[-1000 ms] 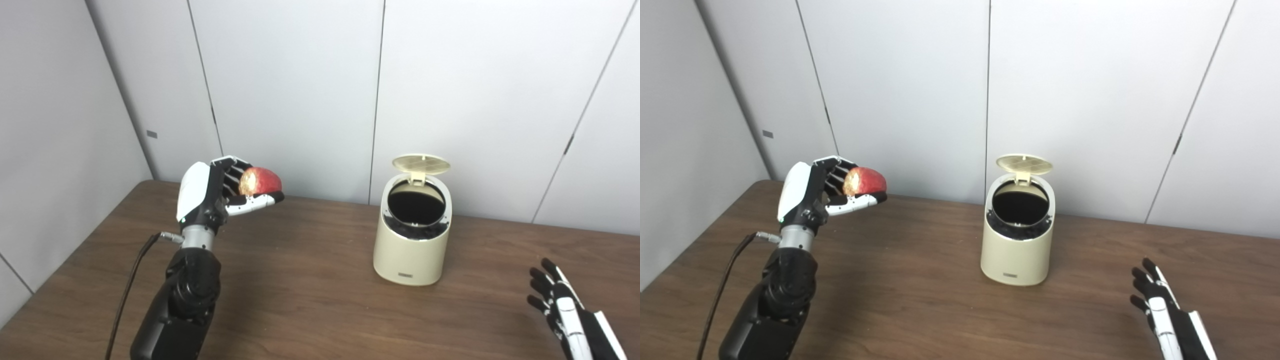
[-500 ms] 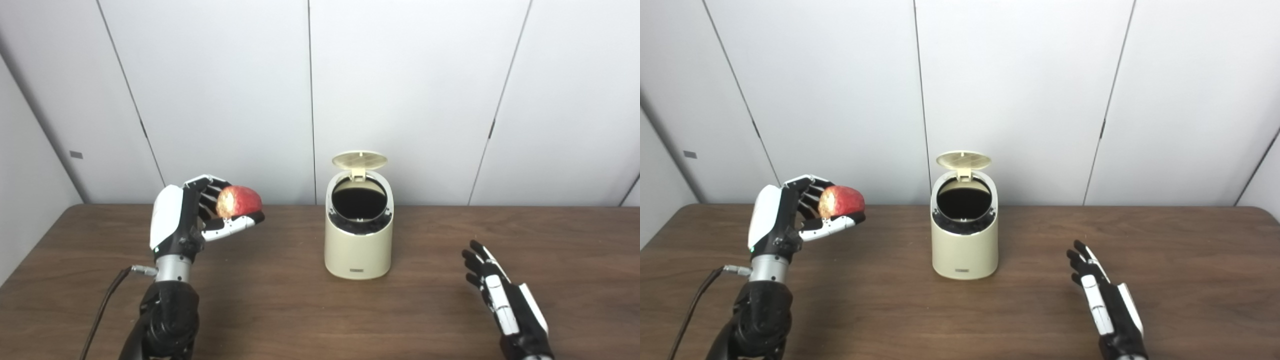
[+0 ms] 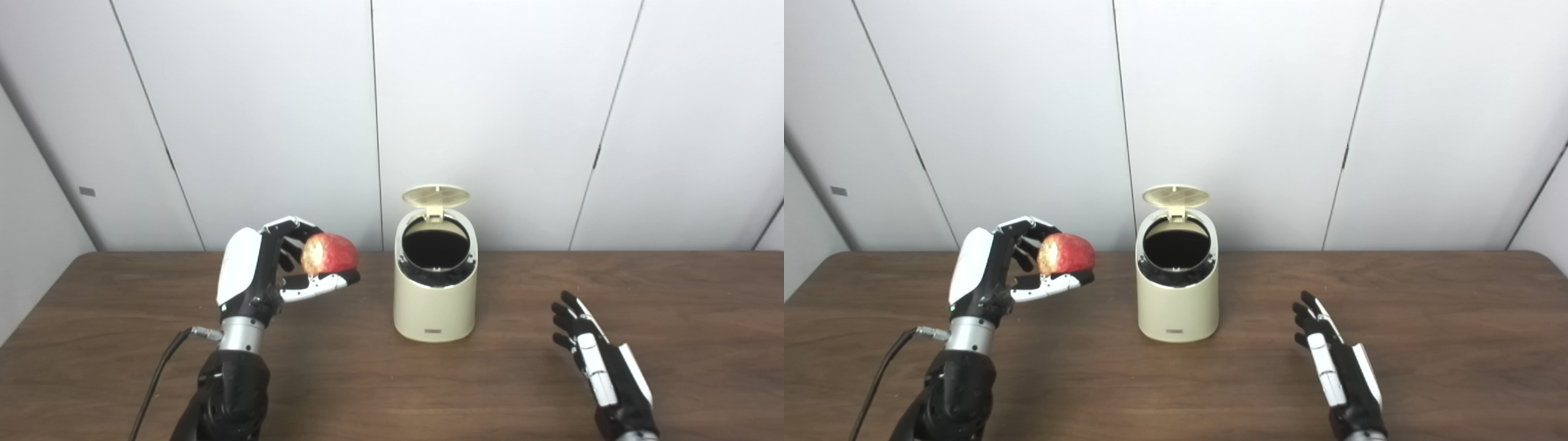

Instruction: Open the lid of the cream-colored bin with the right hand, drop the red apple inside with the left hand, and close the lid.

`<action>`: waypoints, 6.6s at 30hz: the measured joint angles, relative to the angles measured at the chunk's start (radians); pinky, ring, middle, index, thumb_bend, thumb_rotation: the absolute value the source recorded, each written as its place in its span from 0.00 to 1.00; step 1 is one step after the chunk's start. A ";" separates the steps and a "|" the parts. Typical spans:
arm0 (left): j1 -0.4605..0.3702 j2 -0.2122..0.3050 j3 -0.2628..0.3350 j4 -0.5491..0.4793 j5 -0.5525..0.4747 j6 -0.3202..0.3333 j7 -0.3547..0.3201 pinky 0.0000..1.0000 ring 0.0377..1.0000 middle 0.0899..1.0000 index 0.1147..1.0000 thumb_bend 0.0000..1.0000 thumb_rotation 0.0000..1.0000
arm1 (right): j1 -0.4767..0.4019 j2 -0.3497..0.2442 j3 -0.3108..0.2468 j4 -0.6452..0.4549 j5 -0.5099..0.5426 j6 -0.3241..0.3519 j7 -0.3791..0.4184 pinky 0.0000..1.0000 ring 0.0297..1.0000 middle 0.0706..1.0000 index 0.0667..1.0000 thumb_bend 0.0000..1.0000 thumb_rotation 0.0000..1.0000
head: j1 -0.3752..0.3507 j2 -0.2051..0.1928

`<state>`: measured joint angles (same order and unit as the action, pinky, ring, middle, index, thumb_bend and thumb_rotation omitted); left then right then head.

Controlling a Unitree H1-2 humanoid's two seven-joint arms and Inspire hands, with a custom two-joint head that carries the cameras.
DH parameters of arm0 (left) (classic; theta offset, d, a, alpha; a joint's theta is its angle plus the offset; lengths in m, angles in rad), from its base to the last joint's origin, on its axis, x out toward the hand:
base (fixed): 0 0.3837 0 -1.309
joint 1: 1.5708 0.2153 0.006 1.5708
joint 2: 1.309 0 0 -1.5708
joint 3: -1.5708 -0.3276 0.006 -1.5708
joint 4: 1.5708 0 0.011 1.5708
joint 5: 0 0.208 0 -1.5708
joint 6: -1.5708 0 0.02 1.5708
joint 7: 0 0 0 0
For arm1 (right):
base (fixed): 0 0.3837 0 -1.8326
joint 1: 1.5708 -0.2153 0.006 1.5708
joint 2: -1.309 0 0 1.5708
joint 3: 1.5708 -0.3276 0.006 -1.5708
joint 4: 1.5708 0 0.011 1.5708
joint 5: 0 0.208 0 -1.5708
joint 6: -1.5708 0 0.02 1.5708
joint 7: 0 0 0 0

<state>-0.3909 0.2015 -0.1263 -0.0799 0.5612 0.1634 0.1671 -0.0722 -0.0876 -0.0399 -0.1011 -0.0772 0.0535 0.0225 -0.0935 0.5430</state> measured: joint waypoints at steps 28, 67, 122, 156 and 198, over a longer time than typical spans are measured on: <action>-0.111 -0.093 -0.091 0.103 0.056 -0.041 -0.024 0.38 0.40 0.47 0.44 0.48 0.00 | -0.004 0.029 0.044 -0.011 -0.103 0.033 -0.060 0.89 0.91 0.88 0.90 0.59 1.00 | -0.018 -0.005; -0.220 -0.127 -0.117 0.246 0.078 -0.072 0.005 0.34 0.40 0.48 0.45 0.47 0.00 | -0.009 0.036 0.046 -0.032 -0.121 0.065 -0.061 0.91 0.92 0.89 0.92 0.63 1.00 | 0.014 0.021; -0.188 -0.146 -0.131 0.105 0.207 0.156 -0.091 0.37 0.43 0.58 0.56 0.85 0.01 | -0.021 0.010 0.088 -0.068 -0.201 0.064 -0.061 0.71 0.73 0.69 0.72 0.44 1.00 | 0.028 0.011; 0.096 -0.175 0.088 -0.149 -0.325 0.053 -0.139 0.46 0.50 0.58 0.43 0.49 0.09 | -0.141 -0.047 0.028 0.001 -0.108 -0.024 -0.060 0.78 0.86 0.88 0.81 0.56 0.98 | 0.037 0.026; 0.337 -0.247 0.140 0.036 -0.590 -0.135 -0.150 0.84 0.88 0.91 0.93 0.57 0.82 | -0.652 -0.152 0.275 0.147 -0.390 0.195 0.175 0.81 0.90 0.89 0.76 0.49 0.81 | 0.043 0.025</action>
<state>-0.0536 -0.0458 0.0137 -0.0441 -0.0290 0.0281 0.0171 -0.7242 -0.2392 0.2351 0.0460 -0.4675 0.2487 0.1977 -0.0506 0.5676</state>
